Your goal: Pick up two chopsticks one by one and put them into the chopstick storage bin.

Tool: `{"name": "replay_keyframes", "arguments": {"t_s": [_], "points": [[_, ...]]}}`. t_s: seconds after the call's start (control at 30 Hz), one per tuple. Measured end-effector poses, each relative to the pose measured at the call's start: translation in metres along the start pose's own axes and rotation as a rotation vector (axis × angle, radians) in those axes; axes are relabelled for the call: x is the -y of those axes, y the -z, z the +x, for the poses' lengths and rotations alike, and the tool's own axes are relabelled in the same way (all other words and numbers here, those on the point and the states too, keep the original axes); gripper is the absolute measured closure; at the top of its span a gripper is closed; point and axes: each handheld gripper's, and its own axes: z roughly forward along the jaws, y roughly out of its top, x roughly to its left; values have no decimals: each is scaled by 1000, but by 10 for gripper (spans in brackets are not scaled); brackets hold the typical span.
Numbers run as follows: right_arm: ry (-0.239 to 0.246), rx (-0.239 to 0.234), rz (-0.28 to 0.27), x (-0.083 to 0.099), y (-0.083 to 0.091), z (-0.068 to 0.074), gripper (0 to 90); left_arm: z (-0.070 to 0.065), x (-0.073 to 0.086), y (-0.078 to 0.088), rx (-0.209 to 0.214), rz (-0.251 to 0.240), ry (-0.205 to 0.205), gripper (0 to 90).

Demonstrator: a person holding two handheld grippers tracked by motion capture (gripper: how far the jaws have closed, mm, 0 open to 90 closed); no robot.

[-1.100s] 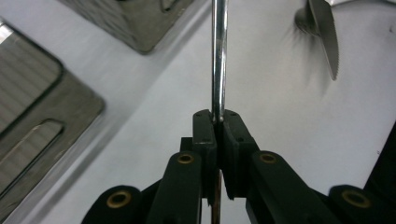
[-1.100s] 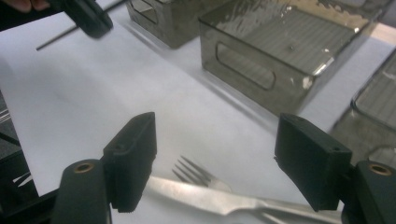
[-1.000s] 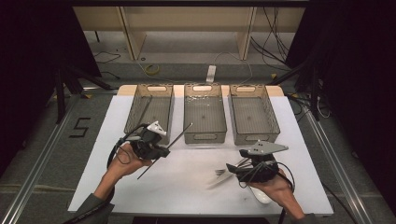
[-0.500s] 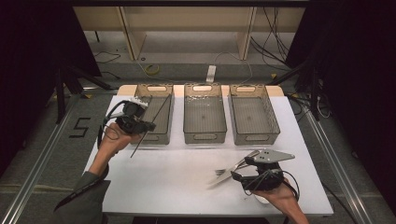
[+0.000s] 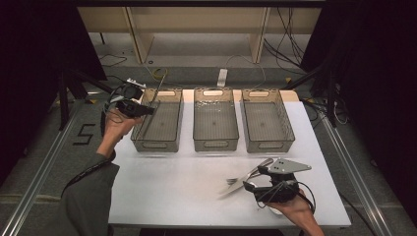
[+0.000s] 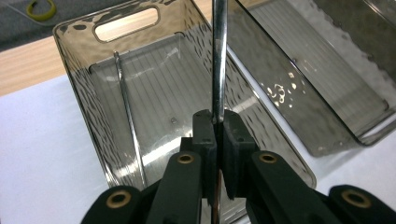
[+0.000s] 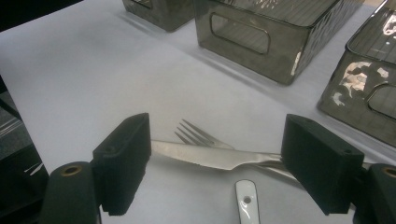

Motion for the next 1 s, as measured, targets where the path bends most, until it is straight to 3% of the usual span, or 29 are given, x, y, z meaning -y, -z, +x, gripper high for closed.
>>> {"name": "replay_keyframes", "arguments": {"t_s": [0.2, 0.47, 0.77, 1.0], "points": [[9, -6, 9, 0, -1, 2, 253, 4, -9, -6, -15, 11, -5, 849], [18, -11, 13, 0, -2, 2, 256, 15, -18, -25, -47, 10, 22, 849], [23, -20, 18, 0, -1, 3, 257, 22, -9, -45, -45, 13, 59, 848], [25, -21, 20, 0, -1, 4, 259, 22, -4, -53, -62, 19, 55, 846]]}}
